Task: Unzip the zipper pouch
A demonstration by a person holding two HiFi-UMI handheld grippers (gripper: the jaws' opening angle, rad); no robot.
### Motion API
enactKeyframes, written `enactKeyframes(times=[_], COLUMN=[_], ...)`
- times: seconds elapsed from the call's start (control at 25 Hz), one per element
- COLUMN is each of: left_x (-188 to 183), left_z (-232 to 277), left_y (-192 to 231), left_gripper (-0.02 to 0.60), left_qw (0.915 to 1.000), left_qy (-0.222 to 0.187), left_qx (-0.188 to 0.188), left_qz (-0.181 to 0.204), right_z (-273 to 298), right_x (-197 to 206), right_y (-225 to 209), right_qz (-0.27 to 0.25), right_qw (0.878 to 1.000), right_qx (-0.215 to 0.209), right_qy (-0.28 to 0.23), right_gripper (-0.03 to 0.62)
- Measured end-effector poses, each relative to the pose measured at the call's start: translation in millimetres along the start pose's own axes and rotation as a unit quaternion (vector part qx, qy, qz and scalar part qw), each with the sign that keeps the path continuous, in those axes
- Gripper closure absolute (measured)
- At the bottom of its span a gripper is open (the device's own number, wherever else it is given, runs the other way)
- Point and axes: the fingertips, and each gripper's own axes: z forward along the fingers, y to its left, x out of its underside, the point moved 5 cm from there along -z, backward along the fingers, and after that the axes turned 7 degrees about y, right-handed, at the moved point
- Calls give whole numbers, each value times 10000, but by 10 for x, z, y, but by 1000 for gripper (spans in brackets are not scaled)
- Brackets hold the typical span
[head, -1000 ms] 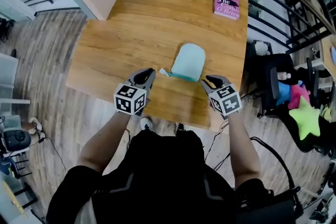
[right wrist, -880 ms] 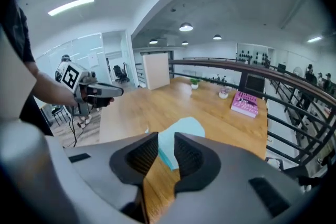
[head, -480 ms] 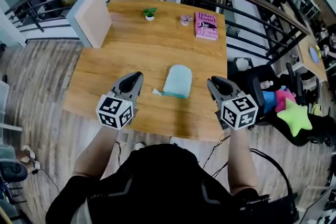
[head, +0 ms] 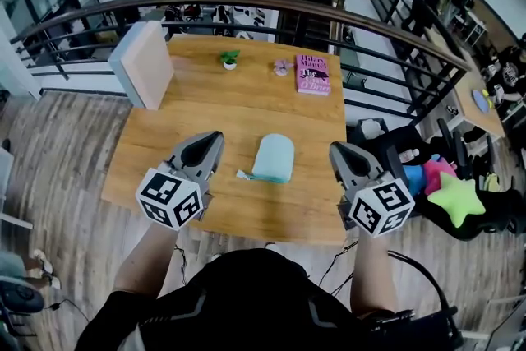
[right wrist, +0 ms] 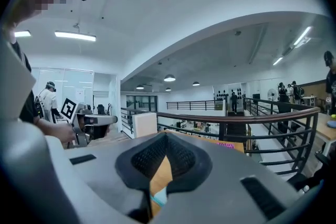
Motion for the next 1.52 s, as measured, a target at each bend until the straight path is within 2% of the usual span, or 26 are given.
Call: enactKeyframes(times=[0.2, 0.48, 0.68, 0.92, 1.16, 1.36, 1.52], left_x=[10, -19, 18, -8, -22, -17, -35], left_z=[-24, -159, -142, -161, -120, -145, -136], left_y=[-46, -54, -46, 14, -20, 4, 6], left_gripper=[552, 552, 552, 552, 552, 552, 552], left_qw=[9998, 9980, 9974, 9958, 9957, 9958, 9949], left_qy=[164, 52, 164, 79, 11, -80, -28], left_qx=[-24, -603, -632, -863, -788, -840, -930], left_qz=[-69, 187, 307, 305, 479, 355, 395], right_z=[-1, -58, 7, 66, 104, 132, 138], right_x=[-95, -96, -88, -116, -129, -140, -157], right_y=[80, 72, 88, 117, 90, 81, 51], right_qz=[-40, -150, -241, -280, -433, -447, -447], right_qw=[9999, 9996, 9994, 9994, 9987, 9988, 9987], right_qx=[22, 213, 247, 198, 252, 213, 238], right_qy=[-122, -90, 1, -34, -32, -46, -13], right_gripper=[585, 586, 588, 588, 587, 586, 586])
